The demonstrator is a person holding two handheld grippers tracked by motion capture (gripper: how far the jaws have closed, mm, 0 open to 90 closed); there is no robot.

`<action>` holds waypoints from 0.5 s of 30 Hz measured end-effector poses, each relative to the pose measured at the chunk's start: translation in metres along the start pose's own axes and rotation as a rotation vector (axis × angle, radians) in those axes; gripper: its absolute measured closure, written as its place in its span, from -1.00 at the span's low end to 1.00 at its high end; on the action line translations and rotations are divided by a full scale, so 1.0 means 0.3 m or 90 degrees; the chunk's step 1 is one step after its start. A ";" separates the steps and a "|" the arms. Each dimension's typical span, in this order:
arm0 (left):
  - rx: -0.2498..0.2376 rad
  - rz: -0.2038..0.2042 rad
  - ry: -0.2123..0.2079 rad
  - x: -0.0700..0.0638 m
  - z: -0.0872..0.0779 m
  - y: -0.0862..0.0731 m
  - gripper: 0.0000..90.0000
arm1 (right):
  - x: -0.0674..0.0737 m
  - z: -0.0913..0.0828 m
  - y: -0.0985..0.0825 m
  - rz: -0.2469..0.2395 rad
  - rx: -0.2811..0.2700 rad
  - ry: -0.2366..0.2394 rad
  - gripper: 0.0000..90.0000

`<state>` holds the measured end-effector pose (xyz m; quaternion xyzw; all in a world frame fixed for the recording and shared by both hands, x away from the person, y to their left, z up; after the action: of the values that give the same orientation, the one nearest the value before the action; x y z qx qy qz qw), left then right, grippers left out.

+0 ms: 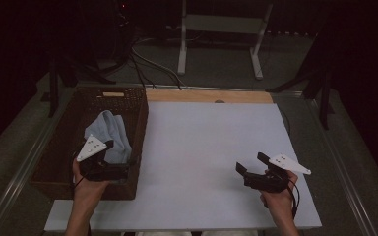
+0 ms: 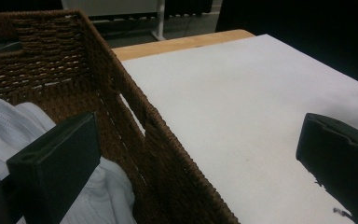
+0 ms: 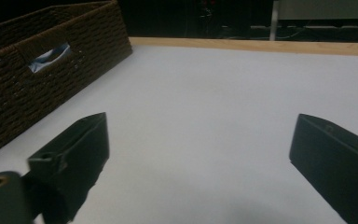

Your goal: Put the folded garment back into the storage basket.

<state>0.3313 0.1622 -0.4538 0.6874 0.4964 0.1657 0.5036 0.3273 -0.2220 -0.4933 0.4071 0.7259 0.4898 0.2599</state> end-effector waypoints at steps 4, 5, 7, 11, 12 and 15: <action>-0.002 -0.004 0.001 0.001 -0.001 0.001 -0.97 | 0.006 0.002 -0.010 -0.012 0.003 -0.006 -0.93; -0.002 -0.006 0.001 0.001 -0.001 0.001 -0.97 | 0.008 0.001 -0.010 -0.014 0.002 -0.008 -0.96; -0.003 -0.007 0.001 0.002 -0.001 0.001 -0.97 | 0.008 0.000 -0.010 -0.016 0.001 -0.009 -0.96; -0.002 -0.006 0.002 0.002 0.000 0.000 -0.97 | 0.008 -0.010 -0.006 -0.016 -0.011 -0.009 -1.00; -0.003 -0.006 0.003 0.002 0.000 0.000 -0.97 | 0.006 -0.010 -0.007 -0.016 -0.010 -0.012 -1.00; -0.003 -0.009 0.001 0.003 -0.001 0.001 -0.97 | 0.001 -0.017 -0.002 -0.015 -0.017 -0.014 -1.00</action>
<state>0.3316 0.1633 -0.4537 0.6826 0.5009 0.1640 0.5062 0.3232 -0.2244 -0.4919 0.4004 0.7209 0.4921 0.2788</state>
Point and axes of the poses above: each handheld gripper's, and its own axes: z roughly forward along the jaws, y roughly out of its top, x roughly to its left, the point moved 9 cm from there along z, roughly forward along the jaws, and after that the axes turned 10 degrees about -z, right-handed, at the moved point
